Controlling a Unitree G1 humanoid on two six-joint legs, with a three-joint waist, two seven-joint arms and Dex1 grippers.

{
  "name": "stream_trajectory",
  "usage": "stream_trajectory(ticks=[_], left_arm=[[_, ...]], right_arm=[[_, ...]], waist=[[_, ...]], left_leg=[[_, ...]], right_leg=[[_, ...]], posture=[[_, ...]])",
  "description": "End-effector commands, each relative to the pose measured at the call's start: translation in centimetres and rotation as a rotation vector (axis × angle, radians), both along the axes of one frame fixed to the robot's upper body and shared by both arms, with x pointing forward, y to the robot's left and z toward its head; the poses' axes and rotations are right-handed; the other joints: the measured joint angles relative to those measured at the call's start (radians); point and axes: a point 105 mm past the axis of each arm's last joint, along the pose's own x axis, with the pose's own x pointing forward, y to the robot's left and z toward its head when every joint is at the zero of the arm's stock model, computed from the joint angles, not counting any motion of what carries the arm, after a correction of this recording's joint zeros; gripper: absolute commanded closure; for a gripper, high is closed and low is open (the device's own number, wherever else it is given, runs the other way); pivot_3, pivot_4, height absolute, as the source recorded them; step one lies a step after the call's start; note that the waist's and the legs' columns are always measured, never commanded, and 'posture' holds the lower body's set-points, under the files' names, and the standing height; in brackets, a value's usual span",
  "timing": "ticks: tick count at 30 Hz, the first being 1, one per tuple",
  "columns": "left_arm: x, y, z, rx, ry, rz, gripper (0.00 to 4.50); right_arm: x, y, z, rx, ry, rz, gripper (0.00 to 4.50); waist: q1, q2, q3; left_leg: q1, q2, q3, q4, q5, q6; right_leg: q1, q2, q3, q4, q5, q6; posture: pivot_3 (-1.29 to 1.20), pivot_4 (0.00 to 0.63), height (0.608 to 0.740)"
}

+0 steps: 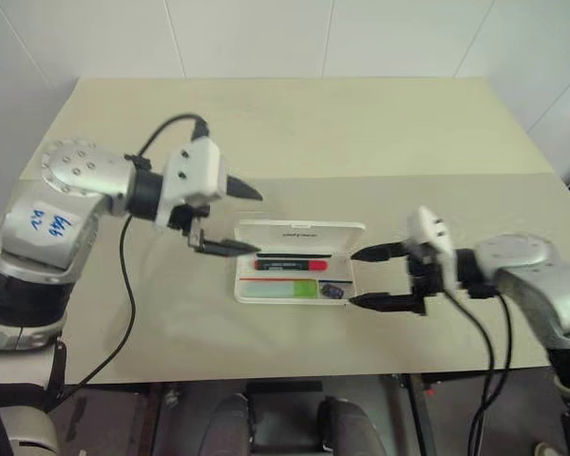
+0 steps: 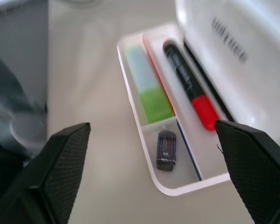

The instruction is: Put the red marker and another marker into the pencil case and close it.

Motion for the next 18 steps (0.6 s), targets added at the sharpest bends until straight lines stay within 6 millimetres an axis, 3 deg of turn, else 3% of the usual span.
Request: stream_trajectory(ticks=[1, 5, 12, 18], left_arm=[[1.0, 0.6, 1.9, -0.042, -0.047, -0.022, 0.32], [3.6, 0.4, 1.1, -0.034, -0.019, -0.014, 0.32], [7.4, -0.4, -0.3, -0.056, 0.028, 0.028, 2.62], [7.7, -1.3, -2.4, -0.059, 0.103, -0.017, 4.48]], right_arm=[[-1.6, -1.4, 3.4, 0.109, -0.072, -0.008, 0.03], [-2.6, -1.0, 5.7, 0.194, -0.134, 0.007, 0.03], [-3.6, 0.5, 7.9, 0.266, -0.199, -0.004, 0.0], [-3.2, 0.5, 8.1, 0.225, -0.224, -0.059, 0.0]], waist=[[0.004, 0.0, 0.0], [0.005, 0.0, 0.0], [0.004, -0.001, 0.0], [0.005, -0.001, 0.001]], left_leg=[[0.0, 0.0, 0.0, 0.0, 0.0, 0.0], [0.001, 0.0, 0.001, 0.001, 0.0, 0.0], [0.0, 0.0, 0.001, 0.001, 0.0, 0.001], [-0.001, 0.0, 0.001, 0.001, -0.001, 0.001]], right_leg=[[0.0, 0.0, 0.0, 0.0, 0.0, 0.0], [0.0, 0.0, 0.0, 0.0, 0.0, 0.0], [0.0, 0.0, 0.0, 0.001, 0.0, 0.0], [0.0, 0.0, 0.0, 0.001, 0.0, 0.0]], posture=[[0.0, 0.15, 0.74], [0.0, 0.15, 0.74], [0.0, 0.15, 0.74], [0.0, 0.15, 0.74]])
